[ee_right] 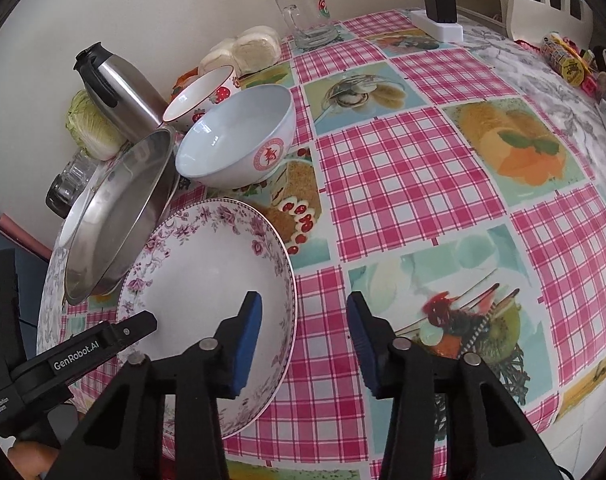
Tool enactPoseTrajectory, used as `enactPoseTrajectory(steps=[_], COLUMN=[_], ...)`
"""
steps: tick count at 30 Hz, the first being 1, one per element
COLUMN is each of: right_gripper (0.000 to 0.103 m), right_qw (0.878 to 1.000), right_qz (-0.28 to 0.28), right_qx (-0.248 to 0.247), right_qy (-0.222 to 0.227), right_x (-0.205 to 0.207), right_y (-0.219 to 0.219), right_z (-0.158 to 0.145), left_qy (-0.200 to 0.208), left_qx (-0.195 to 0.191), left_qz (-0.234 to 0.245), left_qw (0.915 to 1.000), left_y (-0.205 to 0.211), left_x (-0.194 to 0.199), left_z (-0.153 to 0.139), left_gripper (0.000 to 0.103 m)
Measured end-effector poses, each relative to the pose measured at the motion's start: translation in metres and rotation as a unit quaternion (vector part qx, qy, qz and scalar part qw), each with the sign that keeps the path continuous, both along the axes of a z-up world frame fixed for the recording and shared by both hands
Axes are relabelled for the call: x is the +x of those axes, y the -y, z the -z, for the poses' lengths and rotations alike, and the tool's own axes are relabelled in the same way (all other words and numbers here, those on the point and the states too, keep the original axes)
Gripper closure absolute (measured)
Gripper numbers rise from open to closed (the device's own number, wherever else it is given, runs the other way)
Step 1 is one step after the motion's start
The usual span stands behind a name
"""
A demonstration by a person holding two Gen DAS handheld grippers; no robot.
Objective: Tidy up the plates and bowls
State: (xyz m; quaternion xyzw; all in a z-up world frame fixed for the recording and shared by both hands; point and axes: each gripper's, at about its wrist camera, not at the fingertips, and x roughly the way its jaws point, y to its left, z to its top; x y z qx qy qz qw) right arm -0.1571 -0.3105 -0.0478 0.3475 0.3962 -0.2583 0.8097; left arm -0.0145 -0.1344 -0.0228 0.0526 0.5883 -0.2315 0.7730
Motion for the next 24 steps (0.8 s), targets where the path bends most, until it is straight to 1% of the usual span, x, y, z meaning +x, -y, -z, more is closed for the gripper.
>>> enactPoseTrajectory(steps=[2, 3, 5, 9, 13, 18, 19, 21, 22, 24], right_gripper=[0.074, 0.076, 0.083, 0.086, 0.088, 0.090, 0.091, 0.091, 0.091, 0.091], right_qw=[1.000, 1.000, 1.000, 0.999, 0.998, 0.998, 0.997, 0.997, 0.998, 0.998], right_qz=[0.004, 0.005, 0.008, 0.006, 0.005, -0.005, -0.007, -0.008, -0.010, -0.014], right_qx=[0.008, 0.012, 0.020, 0.037, 0.053, 0.054, 0.056, 0.056, 0.054, 0.053], right_qy=[0.004, 0.005, 0.008, 0.019, 0.032, 0.044, 0.047, 0.045, 0.042, 0.039], right_x=[0.000, 0.000, 0.000, 0.002, 0.004, 0.005, 0.006, 0.007, 0.008, 0.010], right_y=[0.002, 0.003, 0.004, 0.005, 0.006, 0.006, 0.005, 0.005, 0.004, 0.003], right_z=[0.001, 0.003, 0.006, 0.012, 0.017, 0.020, 0.021, 0.020, 0.019, 0.018], left_qy=[0.001, 0.002, 0.002, 0.003, 0.009, 0.015, 0.017, 0.014, 0.011, 0.014], left_qx=[-0.004, -0.006, -0.008, -0.008, 0.000, -0.002, -0.003, -0.012, -0.016, -0.012], left_qz=[-0.001, -0.002, -0.004, -0.003, 0.004, 0.010, 0.012, 0.020, 0.023, 0.026], left_qw=[1.0000, 1.0000, 1.0000, 1.0000, 1.0000, 0.9998, 0.9998, 0.9996, 0.9995, 0.9995], left_y=[-0.001, -0.001, -0.001, -0.008, 0.000, 0.007, 0.008, 0.012, 0.015, 0.018], left_x=[0.001, 0.001, 0.002, 0.005, 0.003, 0.003, 0.002, 0.000, -0.002, -0.004], left_z=[0.000, -0.001, -0.001, -0.001, -0.002, -0.004, -0.005, -0.008, -0.007, -0.007], left_gripper=[0.050, 0.052, 0.055, 0.055, 0.055, 0.055, 0.057, 0.067, 0.068, 0.068])
